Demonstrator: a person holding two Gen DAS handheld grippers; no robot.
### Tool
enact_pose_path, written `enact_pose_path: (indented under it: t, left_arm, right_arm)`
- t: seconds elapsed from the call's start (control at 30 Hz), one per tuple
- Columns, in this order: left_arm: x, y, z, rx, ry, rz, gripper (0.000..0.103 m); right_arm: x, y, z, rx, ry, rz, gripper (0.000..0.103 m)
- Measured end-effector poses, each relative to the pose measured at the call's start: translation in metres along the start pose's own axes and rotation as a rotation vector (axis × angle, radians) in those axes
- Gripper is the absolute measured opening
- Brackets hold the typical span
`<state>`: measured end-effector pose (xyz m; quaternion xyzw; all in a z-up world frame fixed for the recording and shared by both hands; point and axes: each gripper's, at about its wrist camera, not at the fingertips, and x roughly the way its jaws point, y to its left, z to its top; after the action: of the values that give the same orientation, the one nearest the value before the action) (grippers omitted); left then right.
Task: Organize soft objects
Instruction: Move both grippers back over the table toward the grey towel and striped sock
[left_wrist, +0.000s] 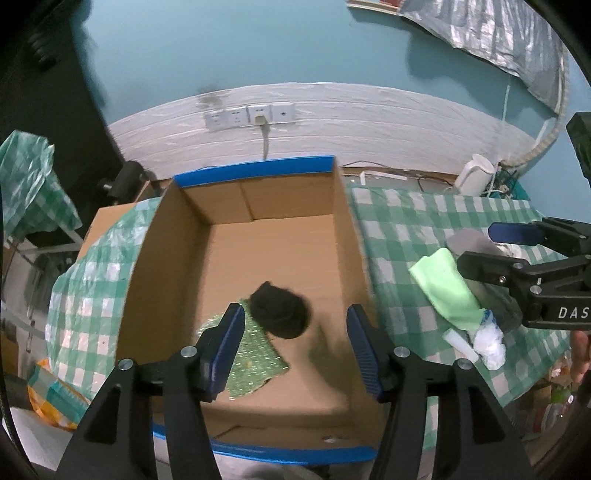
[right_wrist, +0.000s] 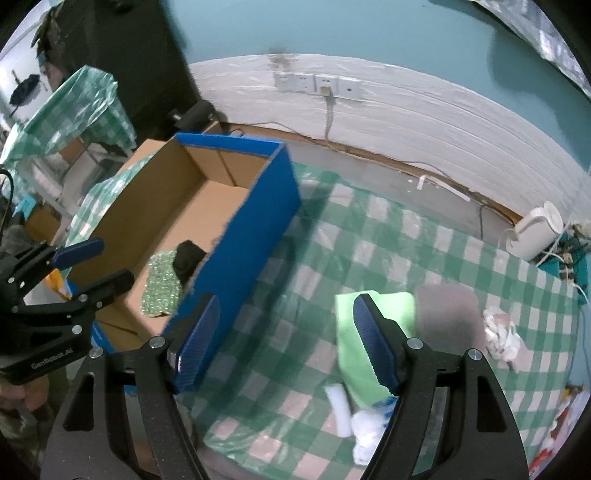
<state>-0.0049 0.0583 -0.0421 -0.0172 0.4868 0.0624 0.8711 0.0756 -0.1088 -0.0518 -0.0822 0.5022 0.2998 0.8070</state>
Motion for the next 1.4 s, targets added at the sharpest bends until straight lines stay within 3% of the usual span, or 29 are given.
enact_pose_path:
  t: [0.57, 0.97, 1.4]
  left_arm:
    - [0.01, -0.085, 0.006, 0.139, 0.039, -0.064, 0.059]
    - [0.017, -0.132, 0.004, 0.22, 0.051, -0.063, 0.064]
    - [0.044, -0.167, -0.002, 0.235, 0.137, -0.1, 0.065]
  right_arm:
    - [-0.027, -0.088, -0.042, 0.156, -0.021, -0.059, 0.076]
    - [-0.033, -0.123, -0.065, 0.205, -0.014, -0.086, 0.076]
    - [-0.002, -0.156, -0.093, 0.252, 0.083, -0.125, 0.076]
